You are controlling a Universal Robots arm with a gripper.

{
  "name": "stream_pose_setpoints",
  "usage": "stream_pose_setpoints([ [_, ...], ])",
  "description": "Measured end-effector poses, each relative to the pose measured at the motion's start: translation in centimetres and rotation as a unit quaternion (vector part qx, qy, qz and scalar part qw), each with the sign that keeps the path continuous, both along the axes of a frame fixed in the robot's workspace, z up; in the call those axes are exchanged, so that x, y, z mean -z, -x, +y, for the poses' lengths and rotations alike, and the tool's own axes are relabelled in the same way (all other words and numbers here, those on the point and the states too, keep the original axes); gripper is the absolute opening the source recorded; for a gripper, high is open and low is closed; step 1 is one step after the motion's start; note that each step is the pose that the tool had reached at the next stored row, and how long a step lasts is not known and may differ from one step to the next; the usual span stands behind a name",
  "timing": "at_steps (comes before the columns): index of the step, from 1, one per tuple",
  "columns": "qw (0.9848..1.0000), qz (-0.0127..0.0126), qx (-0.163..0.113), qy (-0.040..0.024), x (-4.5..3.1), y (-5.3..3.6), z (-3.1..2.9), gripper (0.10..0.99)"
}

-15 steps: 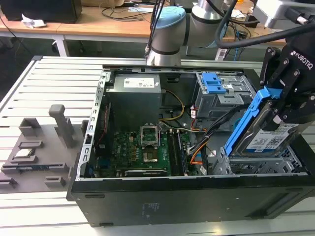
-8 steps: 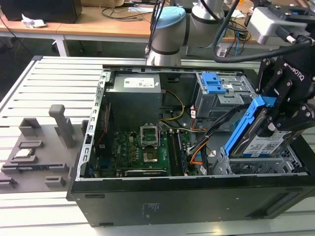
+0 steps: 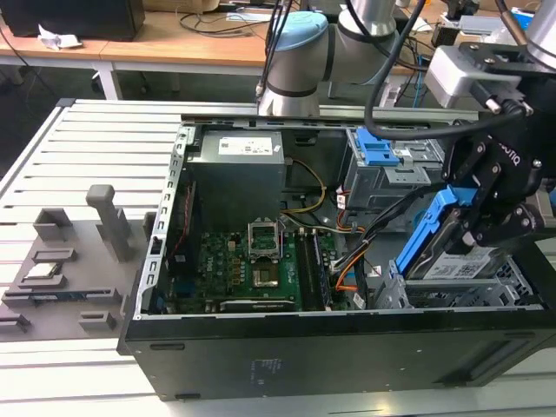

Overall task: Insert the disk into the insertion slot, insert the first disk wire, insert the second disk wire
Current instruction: 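Insert the disk into the insertion slot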

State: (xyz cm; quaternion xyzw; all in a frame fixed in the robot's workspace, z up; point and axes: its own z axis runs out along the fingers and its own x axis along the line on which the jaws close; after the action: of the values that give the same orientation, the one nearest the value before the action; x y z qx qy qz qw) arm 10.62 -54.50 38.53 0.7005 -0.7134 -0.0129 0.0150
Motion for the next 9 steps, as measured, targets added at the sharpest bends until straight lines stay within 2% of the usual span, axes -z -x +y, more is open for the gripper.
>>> stream_pose_setpoints([
  [6, 1.0000, 0.0000, 0.000, 0.0001, 0.77, 0.00, 0.00, 0.361],
  [9, 1.0000, 0.0000, 0.000, 0.0003, 0.86, 0.00, 0.00, 0.361],
])
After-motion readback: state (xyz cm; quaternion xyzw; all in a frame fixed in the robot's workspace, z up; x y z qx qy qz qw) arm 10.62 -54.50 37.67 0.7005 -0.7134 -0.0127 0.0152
